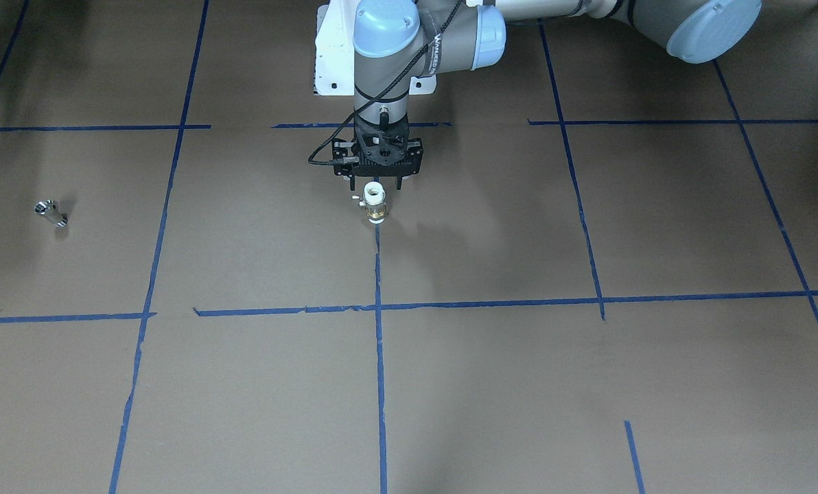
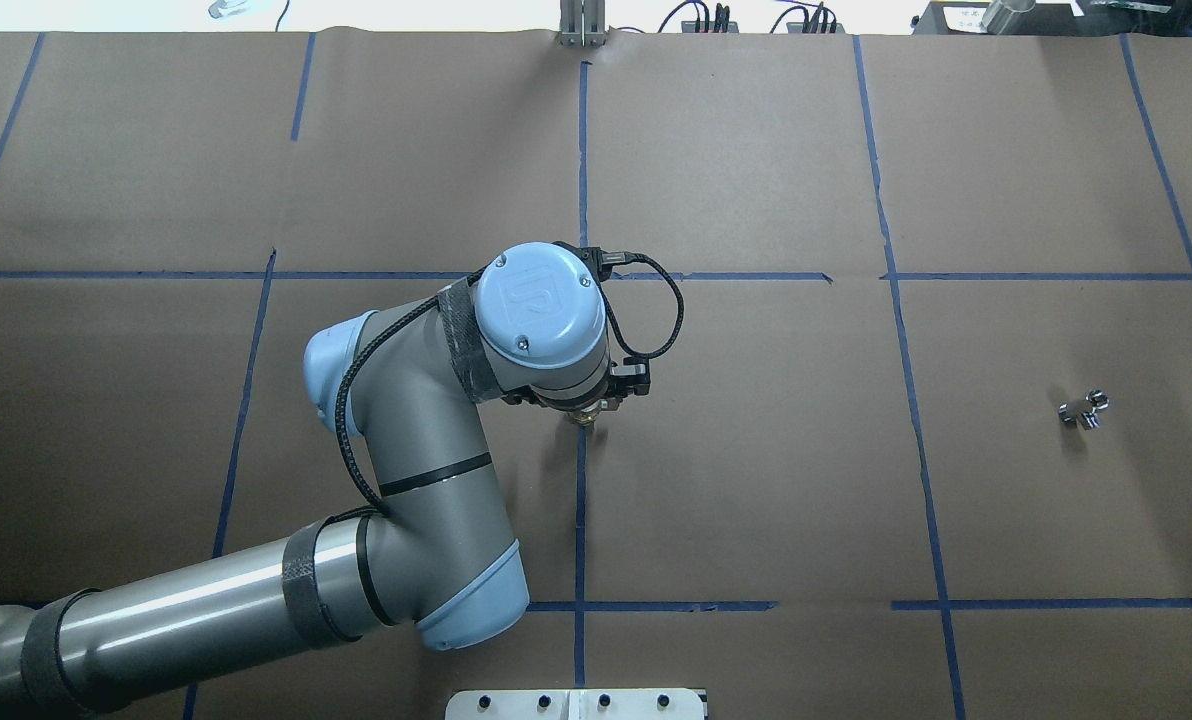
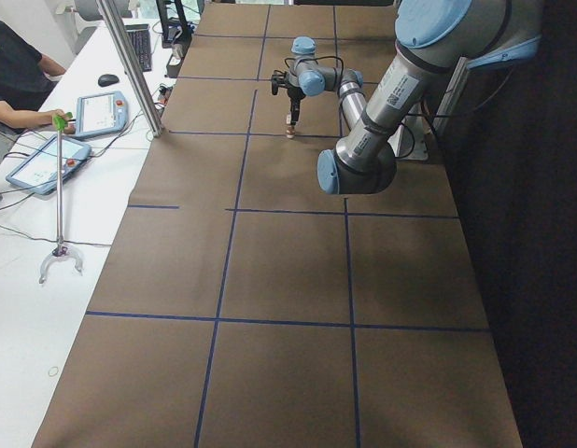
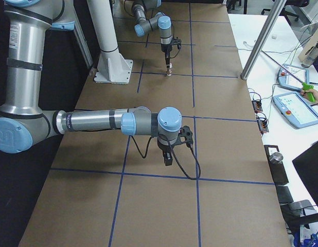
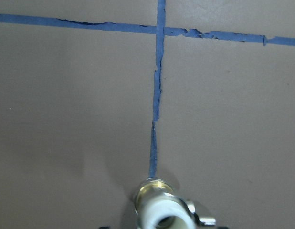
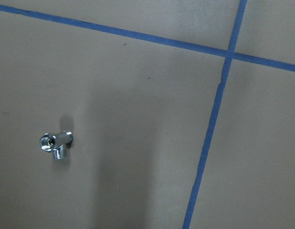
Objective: Assemble PPR valve and pipe with both arms
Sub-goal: 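Carry the white fitting with the left gripper to the table center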
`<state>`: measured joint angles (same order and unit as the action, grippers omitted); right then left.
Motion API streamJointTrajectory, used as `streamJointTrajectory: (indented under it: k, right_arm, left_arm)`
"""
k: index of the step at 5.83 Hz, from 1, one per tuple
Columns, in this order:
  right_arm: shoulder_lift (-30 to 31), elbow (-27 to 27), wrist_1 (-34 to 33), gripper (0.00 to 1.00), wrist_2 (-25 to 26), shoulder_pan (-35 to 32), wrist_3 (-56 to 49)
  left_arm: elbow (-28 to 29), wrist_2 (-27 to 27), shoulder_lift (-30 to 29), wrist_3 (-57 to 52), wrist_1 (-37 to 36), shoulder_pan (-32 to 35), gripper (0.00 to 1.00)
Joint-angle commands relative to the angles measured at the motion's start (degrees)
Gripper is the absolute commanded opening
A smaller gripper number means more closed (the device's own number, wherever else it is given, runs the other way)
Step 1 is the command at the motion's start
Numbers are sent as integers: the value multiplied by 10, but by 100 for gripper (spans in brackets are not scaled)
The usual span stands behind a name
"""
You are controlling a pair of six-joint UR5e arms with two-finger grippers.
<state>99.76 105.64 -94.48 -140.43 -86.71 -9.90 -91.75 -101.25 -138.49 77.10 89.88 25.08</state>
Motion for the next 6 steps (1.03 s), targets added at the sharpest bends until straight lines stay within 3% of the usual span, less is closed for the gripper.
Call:
streamJointTrajectory:
  k: [1, 2, 3, 4, 6]
  right_arm:
    - [-1, 1, 1, 100, -47, 16, 5]
    - [-1, 2, 29, 100, -48, 51, 29]
    - [0, 0, 123, 100, -24, 88, 138]
    - [8, -3, 225, 100, 34, 165, 263]
    - [20, -25, 327, 100, 101, 246, 408]
  left_arm:
    - [-25, -1, 2, 2, -1, 2, 87]
    - [-58, -2, 7, 3, -6, 7, 87]
    - [-75, -3, 12, 3, -8, 14, 87]
    - [-110, -4, 43, 3, -8, 23, 87]
    - [-133, -4, 62, 3, -4, 29, 87]
